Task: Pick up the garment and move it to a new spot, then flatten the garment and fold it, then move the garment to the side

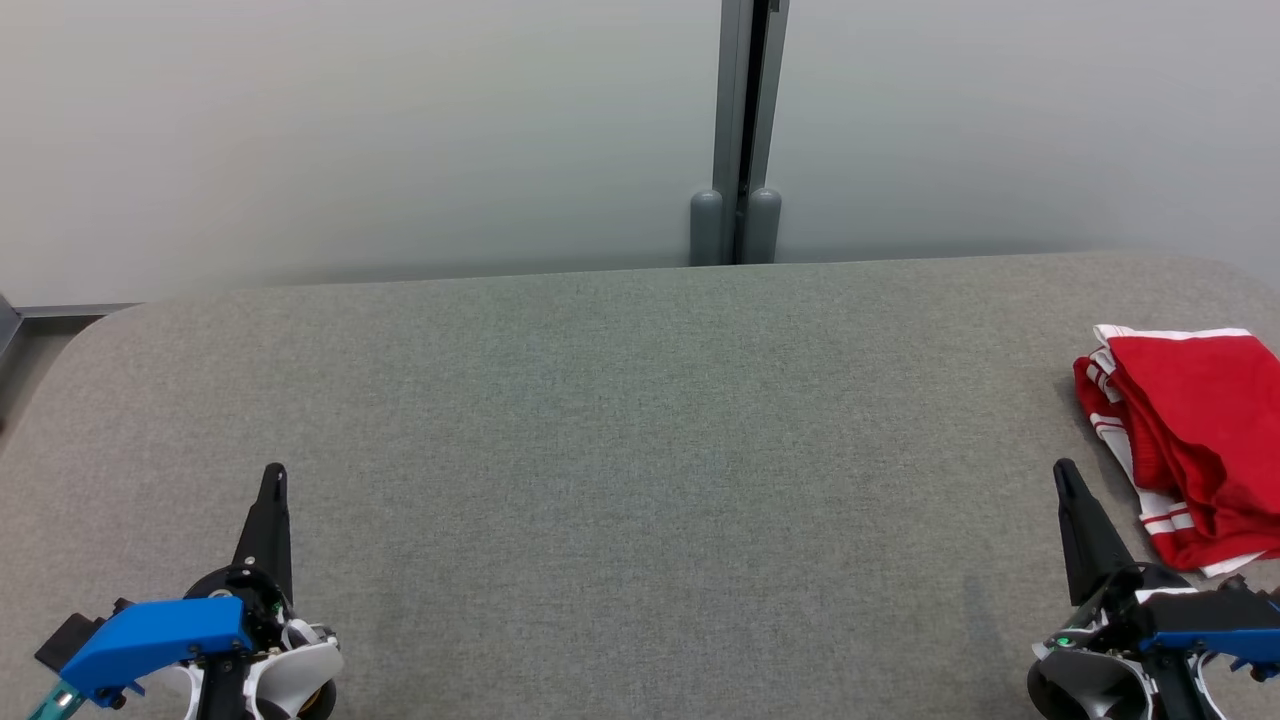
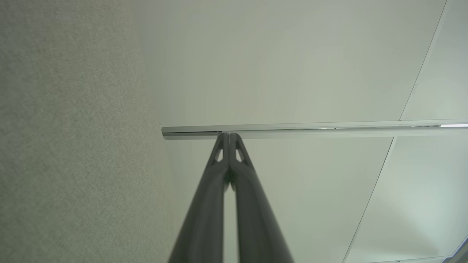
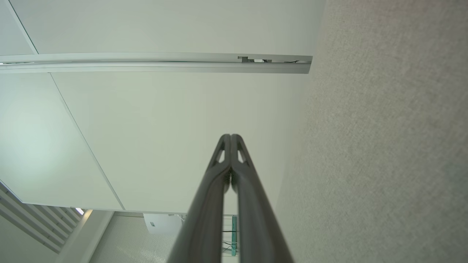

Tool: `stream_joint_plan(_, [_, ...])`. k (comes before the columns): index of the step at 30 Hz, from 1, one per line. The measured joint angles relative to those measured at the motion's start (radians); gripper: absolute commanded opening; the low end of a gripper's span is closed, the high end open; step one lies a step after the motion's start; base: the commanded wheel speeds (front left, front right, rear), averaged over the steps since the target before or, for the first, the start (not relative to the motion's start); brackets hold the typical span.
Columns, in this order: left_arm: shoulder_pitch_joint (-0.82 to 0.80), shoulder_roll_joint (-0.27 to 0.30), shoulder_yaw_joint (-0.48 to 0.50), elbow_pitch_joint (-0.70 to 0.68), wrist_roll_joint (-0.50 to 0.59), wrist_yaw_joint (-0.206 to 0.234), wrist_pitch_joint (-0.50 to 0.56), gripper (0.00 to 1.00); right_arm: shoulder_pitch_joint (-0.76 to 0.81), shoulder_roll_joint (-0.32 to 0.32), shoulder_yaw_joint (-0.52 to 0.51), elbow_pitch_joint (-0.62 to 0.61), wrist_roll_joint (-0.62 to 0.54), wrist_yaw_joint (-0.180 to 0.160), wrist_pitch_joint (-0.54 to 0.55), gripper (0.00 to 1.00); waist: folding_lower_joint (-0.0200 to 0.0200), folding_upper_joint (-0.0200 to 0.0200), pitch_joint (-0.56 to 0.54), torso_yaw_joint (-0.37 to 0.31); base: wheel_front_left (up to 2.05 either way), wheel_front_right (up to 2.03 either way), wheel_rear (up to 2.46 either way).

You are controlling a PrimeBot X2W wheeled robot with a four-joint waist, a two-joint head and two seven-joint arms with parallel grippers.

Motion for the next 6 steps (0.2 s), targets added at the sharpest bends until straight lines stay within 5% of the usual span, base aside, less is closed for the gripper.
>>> stream_joint_plan(6, [0.000, 0.000, 0.000, 0.000, 0.000, 0.000, 0.000, 0.00, 0.000, 0.000, 0.000, 0.000, 0.000, 0.000, 0.000, 0.00, 0.0000, 0.0000, 0.000, 0.000, 0.00, 0.00, 0.00])
